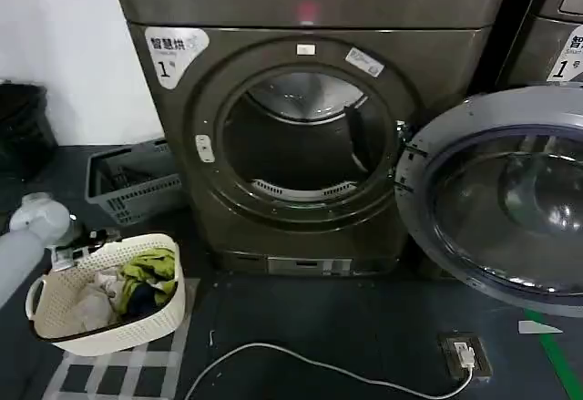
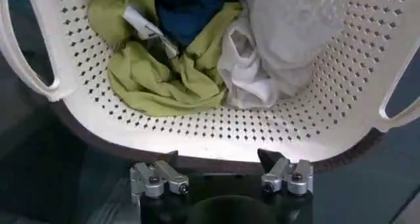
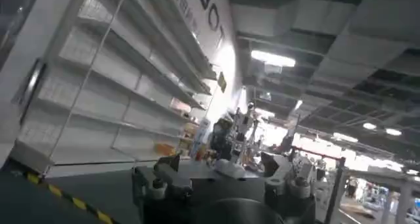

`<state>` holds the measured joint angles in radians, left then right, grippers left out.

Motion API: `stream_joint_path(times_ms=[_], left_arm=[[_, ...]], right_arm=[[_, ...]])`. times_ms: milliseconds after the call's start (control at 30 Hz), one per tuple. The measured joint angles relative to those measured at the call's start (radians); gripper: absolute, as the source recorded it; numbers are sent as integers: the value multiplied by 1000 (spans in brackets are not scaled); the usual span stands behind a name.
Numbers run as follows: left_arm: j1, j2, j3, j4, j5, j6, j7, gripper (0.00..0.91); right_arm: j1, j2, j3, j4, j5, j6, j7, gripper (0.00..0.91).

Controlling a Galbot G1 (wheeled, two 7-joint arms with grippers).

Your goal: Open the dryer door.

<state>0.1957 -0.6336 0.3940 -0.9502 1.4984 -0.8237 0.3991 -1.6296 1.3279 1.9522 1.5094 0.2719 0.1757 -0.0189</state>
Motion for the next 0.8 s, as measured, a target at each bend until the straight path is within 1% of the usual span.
stream_joint_path(times_ms=[133, 433, 800], left_arm=[[16, 6, -15, -8, 0, 0, 0, 907], [29, 19, -30, -26, 0, 0, 1, 907], [66, 46, -68, -79, 2, 0, 2, 907]], right_arm=[[3, 3, 2, 7, -9, 1, -5, 907], [5, 4, -2, 9, -1, 1, -1, 907], [3, 8, -2, 8, 1, 10, -2, 907]])
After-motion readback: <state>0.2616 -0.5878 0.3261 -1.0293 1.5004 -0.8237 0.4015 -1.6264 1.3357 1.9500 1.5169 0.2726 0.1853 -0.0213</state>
